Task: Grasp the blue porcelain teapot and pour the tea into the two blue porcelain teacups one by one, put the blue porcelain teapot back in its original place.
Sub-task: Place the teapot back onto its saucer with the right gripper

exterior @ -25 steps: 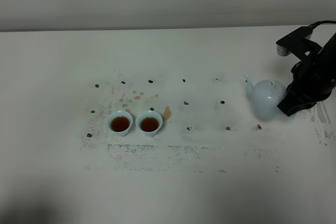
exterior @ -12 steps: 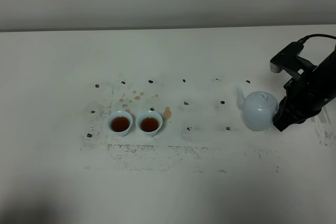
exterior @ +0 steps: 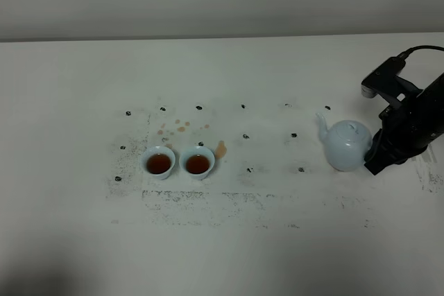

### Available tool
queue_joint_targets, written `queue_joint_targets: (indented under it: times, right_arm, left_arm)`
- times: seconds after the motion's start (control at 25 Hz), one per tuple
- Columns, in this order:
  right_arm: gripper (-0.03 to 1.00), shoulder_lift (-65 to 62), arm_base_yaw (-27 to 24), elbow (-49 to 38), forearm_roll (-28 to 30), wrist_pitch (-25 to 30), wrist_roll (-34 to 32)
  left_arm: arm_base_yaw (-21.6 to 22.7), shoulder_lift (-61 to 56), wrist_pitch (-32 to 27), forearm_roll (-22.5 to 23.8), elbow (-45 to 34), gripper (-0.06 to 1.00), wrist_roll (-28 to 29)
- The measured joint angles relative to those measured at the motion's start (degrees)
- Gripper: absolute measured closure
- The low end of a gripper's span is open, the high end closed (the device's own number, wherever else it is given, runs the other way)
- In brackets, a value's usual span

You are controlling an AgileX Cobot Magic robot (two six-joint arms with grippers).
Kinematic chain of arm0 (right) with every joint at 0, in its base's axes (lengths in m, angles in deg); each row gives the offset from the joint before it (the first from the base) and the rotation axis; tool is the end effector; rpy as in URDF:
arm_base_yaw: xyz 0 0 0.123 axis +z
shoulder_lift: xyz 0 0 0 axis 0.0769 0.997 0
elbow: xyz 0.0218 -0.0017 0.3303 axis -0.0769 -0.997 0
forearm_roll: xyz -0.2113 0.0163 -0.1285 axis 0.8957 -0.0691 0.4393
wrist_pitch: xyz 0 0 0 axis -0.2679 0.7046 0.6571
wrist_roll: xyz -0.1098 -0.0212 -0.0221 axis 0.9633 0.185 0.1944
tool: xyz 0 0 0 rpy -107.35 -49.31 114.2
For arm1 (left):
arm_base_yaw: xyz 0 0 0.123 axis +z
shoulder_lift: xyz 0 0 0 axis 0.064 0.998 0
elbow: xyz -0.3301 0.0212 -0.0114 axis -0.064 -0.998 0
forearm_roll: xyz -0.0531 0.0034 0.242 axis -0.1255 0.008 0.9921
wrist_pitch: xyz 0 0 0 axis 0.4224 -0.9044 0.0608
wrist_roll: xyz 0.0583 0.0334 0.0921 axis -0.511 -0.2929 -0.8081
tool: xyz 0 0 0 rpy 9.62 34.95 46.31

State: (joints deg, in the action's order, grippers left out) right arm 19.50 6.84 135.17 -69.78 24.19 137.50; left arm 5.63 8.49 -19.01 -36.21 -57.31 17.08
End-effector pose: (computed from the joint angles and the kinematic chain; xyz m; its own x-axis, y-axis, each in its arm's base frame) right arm 0.3542 0.0462 0.1834 -0.7075 -0.6425 -0.2944 -0.6925 0.7135 0.1068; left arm -0.0310 -0.0138 0.2522 -0.4959 -0.0385 -0.8675 0.0522 0.9959 -0.0740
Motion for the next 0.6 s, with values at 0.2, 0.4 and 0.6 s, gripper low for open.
queue_joint_targets:
  times: [0.2, 0.4, 0.6]
  right_arm:
    - [0.92, 0.0, -0.8, -1.4, -0.7, -1.2, 0.8]
    - [0.92, 1.0, -0.9, -1.4, -2.4, -1.5, 1.9]
    - [0.92, 1.3, -0.9, -1.4, -2.7, -1.5, 2.9]
  left_arm:
    - [0.0, 0.0, 0.0, 0.0, 0.0, 0.19, 0.0]
    - [0.0, 0.0, 0.0, 0.0, 0.0, 0.19, 0.0]
    - [0.0, 0.0, 0.0, 0.0, 0.0, 0.19, 0.0]
